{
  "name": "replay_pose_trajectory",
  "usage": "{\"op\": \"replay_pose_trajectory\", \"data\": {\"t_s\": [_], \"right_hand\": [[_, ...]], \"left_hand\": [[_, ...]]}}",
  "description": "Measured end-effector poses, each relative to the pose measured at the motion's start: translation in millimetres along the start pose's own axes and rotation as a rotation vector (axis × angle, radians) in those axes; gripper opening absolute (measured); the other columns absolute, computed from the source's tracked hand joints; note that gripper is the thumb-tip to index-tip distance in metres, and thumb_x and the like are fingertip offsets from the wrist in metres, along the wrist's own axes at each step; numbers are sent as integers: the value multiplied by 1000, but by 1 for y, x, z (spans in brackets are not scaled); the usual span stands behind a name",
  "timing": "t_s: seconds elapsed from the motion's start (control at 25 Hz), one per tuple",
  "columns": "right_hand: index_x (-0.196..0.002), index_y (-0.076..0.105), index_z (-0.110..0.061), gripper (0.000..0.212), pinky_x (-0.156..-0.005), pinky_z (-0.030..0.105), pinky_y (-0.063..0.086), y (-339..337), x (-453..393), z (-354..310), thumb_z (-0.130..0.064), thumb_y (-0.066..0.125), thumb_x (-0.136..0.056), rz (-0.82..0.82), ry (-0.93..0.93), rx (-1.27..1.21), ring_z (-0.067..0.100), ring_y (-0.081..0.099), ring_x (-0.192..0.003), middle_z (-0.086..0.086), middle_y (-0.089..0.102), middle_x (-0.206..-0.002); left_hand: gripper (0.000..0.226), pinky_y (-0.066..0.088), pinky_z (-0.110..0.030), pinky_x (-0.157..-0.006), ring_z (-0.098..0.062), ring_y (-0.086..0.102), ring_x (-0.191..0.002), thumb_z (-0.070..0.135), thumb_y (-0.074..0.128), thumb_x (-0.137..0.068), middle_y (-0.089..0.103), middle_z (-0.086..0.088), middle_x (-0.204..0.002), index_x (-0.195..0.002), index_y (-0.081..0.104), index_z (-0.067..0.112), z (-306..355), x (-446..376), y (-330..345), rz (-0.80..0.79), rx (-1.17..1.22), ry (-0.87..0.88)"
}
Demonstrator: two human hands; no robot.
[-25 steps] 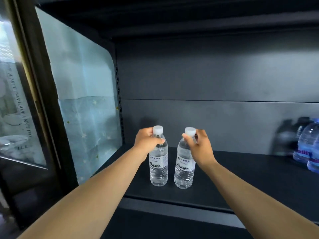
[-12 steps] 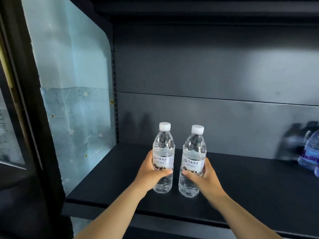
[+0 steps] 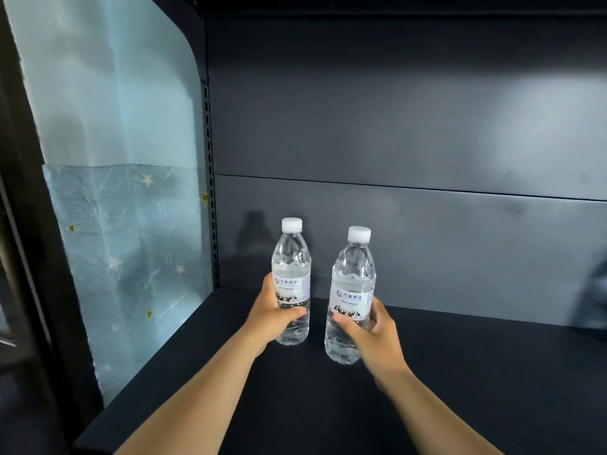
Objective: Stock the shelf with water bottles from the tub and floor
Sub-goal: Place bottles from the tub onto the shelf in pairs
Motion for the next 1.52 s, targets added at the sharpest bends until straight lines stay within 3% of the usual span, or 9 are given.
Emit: {"op": "replay_pose_trajectory", "data": {"t_s": [0.28,0.44,0.56,0.68,0.84,1.12,1.32,1.44,1.52], "right_hand": [[-115,58,-24,44,-81,27,55,47,-63,18,-22,77,-76,34,-51,-17,0,68,-84,-9,72,-96],[-120,55,-32,45,-92,34,52,54,-78,30,-23,73,-80,46,-99,-26,2,66,-95,-12,68,-103],[-129,43,-47,58,-101,34,44,51,-85,40,-31,71,-81,66,-72,88,7,51,-114,-16,43,-114],[-136,35,-47,64,-106,34,38,49,-90,45,-29,67,-84,91,-54,151,11,43,-121,-12,38,-116],[-139,34,-40,61,-106,27,32,51,-90,45,-21,62,-88,82,-81,114,-5,42,-113,-17,40,-120],[-138,32,-44,57,-111,34,33,55,-95,52,-22,57,-92,24,-61,72,-12,41,-113,-17,41,-131],[-134,33,-50,57,-111,48,32,53,-99,57,-28,59,-89,64,-59,127,10,31,-134,-18,43,-130],[-142,31,-33,62,-113,44,29,42,-85,46,-25,61,-89,155,-40,224,16,28,-136,-9,41,-133],[-144,30,-26,63,-113,45,28,21,-74,37,-26,61,-89,182,-38,393,21,26,-136,-1,39,-140]], "left_hand": [[66,49,-40,-97,-11,59,-107,13,79,-63,57,2,-121,-113,46,40,-27,-63,-29,46,19,23],[62,51,-22,-83,-1,62,-100,13,76,-73,64,12,-111,-124,47,34,-44,-74,-20,134,88,104],[71,44,-12,-79,10,58,-101,13,74,-75,62,19,-114,-134,41,36,-49,-79,-16,154,69,153],[77,42,-19,-94,7,52,-111,15,70,-79,53,18,-125,-139,32,42,-51,-81,-14,133,24,171],[80,34,-26,-99,-2,41,-113,24,66,-83,36,13,-119,-140,17,53,-54,-84,-15,128,-66,136],[78,36,-27,-99,-5,45,-120,27,70,-79,47,11,-131,-141,27,46,-61,-92,-21,158,-79,143],[74,33,-16,-88,-4,48,-118,23,72,-78,55,8,-128,-141,34,36,-55,-90,-22,180,-78,158],[76,38,-27,-99,-9,47,-122,24,70,-80,55,8,-127,-143,31,34,-51,-81,-22,223,-146,188],[78,33,-36,-108,-17,38,-132,28,70,-80,49,3,-136,-146,26,29,-48,-71,-23,256,-322,197]]}}
Point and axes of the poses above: each hand's wrist, its own x-axis away from the middle knuckle, its own y-axis out of the palm, z = x × y, the point moved 4 cm from there along -x, towards the middle knuckle
